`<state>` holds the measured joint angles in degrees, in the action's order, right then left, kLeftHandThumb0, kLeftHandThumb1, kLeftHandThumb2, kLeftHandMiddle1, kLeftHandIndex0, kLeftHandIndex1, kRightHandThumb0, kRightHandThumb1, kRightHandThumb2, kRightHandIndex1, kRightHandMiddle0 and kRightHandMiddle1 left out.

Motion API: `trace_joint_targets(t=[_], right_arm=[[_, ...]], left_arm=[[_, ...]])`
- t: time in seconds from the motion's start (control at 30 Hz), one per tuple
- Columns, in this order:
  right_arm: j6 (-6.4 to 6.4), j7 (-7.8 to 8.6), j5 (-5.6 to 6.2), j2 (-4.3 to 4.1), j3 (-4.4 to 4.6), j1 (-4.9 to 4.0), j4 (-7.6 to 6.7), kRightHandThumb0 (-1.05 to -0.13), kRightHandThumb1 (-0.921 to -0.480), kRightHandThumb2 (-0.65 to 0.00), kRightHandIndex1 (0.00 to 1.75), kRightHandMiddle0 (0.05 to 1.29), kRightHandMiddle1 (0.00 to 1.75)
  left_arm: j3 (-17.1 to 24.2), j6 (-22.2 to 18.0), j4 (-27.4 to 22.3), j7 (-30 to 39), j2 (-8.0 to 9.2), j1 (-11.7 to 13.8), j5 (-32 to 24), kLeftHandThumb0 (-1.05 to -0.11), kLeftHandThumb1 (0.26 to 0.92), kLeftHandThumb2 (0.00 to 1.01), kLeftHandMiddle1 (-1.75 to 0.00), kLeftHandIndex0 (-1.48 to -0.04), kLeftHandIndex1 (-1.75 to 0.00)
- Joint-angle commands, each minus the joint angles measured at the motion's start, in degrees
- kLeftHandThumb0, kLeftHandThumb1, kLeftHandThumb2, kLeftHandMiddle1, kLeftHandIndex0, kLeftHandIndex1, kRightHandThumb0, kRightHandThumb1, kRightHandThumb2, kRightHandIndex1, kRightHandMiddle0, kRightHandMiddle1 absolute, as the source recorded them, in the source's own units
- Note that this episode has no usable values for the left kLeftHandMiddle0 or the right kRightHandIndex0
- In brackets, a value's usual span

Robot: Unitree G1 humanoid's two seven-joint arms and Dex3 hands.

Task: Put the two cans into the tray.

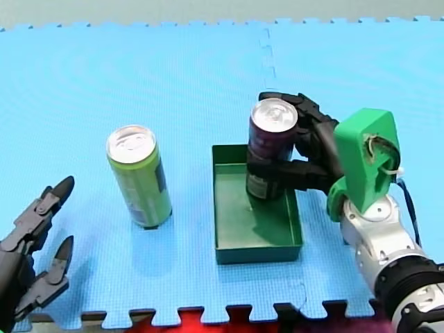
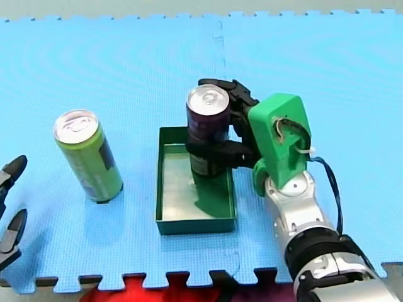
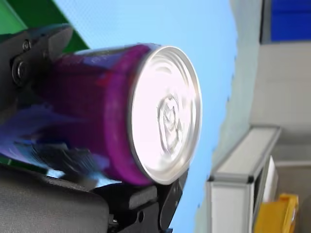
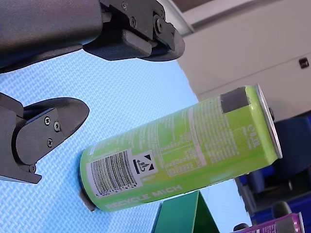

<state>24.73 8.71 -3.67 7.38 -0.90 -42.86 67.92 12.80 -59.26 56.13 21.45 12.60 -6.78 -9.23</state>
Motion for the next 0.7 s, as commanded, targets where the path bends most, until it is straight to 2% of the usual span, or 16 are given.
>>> trace_joint_targets(t=[0.0, 0.1, 0.33, 0.67], right_arm=[[1.21, -0.33, -0.91, -0.68, 0.83, -0.43, 0.25, -0.979, -0.845, -0.021, 0.02, 0.1, 0.0], [2.28, -0.7, -1.48, -0.84, 1.22, -0.31, 0.32, -0.993, -0.862, -0.019, 0.01, 0.1, 0.0], [3.41, -0.99, -1.78, -1.01, 1.58, -0.42, 0.81, -1.021, -0.897, -0.016, 0.0, 0.1, 0.0], [4.01, 0.2, -0.82, -0.96, 0.98, -0.71, 1.25, -1.027, -0.921, -0.015, 0.0, 0.1, 0.0]], left_arm=[[0.05, -0.44, 0.28, -0.28, 0.37, -0.09, 0.21, -1.048, 0.921, 0.73, 0.0, -0.34, 0.0], [0.01, -0.53, 0.44, -0.46, 0.43, -0.12, 0.4, -1.048, 0.921, 0.72, 0.0, -0.34, 0.0], [-0.01, -0.35, 0.77, -0.36, 0.61, -0.36, 0.36, -1.048, 0.921, 0.72, 0.0, -0.34, 0.0], [0.03, -0.23, 0.82, -0.21, 0.74, -0.84, 0.16, -1.048, 0.921, 0.71, 0.0, -0.34, 0.0]])
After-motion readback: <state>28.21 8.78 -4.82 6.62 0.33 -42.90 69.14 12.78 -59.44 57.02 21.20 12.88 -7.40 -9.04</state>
